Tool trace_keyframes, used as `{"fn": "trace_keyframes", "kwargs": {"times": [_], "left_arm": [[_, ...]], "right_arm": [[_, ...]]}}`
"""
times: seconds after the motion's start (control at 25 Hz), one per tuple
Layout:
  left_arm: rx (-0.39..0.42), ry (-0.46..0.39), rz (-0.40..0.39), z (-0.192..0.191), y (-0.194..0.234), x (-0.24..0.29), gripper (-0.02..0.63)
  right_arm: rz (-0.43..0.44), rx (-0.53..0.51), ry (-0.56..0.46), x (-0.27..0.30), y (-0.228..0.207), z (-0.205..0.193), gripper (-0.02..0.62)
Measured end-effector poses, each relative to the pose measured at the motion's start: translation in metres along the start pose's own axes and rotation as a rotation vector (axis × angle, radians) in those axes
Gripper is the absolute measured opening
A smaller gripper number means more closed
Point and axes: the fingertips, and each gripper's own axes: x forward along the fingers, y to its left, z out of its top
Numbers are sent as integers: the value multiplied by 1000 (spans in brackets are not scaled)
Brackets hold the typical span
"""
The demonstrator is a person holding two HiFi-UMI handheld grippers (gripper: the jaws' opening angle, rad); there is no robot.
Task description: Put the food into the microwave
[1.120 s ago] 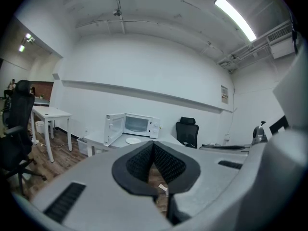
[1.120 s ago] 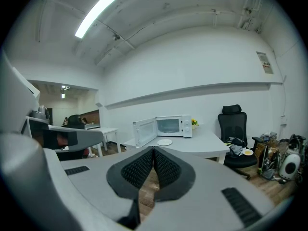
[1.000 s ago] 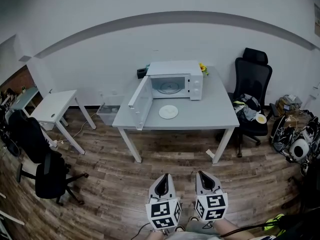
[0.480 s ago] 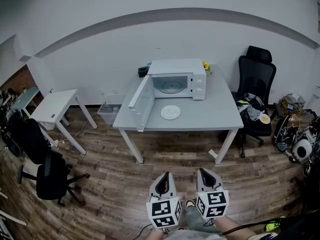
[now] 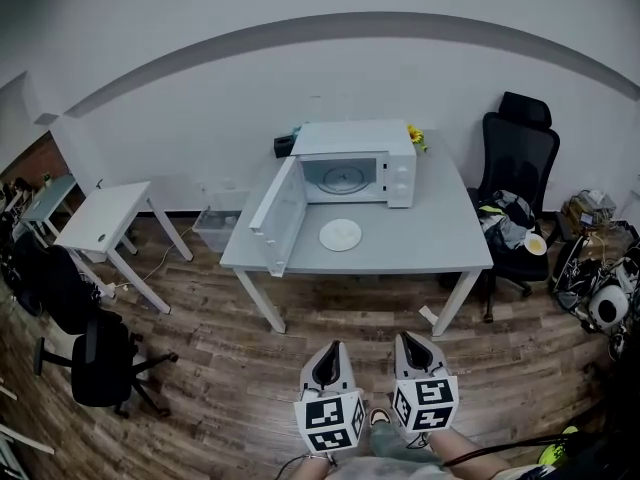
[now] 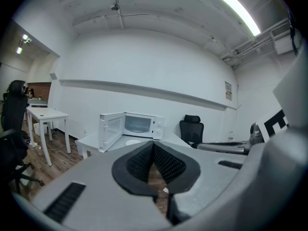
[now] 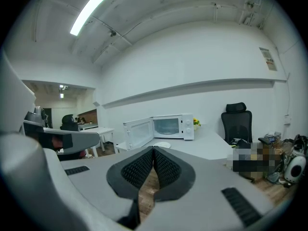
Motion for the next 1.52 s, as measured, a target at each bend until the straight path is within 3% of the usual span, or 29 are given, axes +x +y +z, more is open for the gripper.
{"fn": "trace_keyframes", "kwargs": {"times": [0.88, 1.52], "left_arm": [[-4, -4, 75, 32, 8, 96, 3], [-23, 8, 147, 33, 17, 144, 3]], "right_arm": [[53, -5, 21, 97, -49, 35, 15], [117, -39, 52, 146, -72, 40, 15]]}}
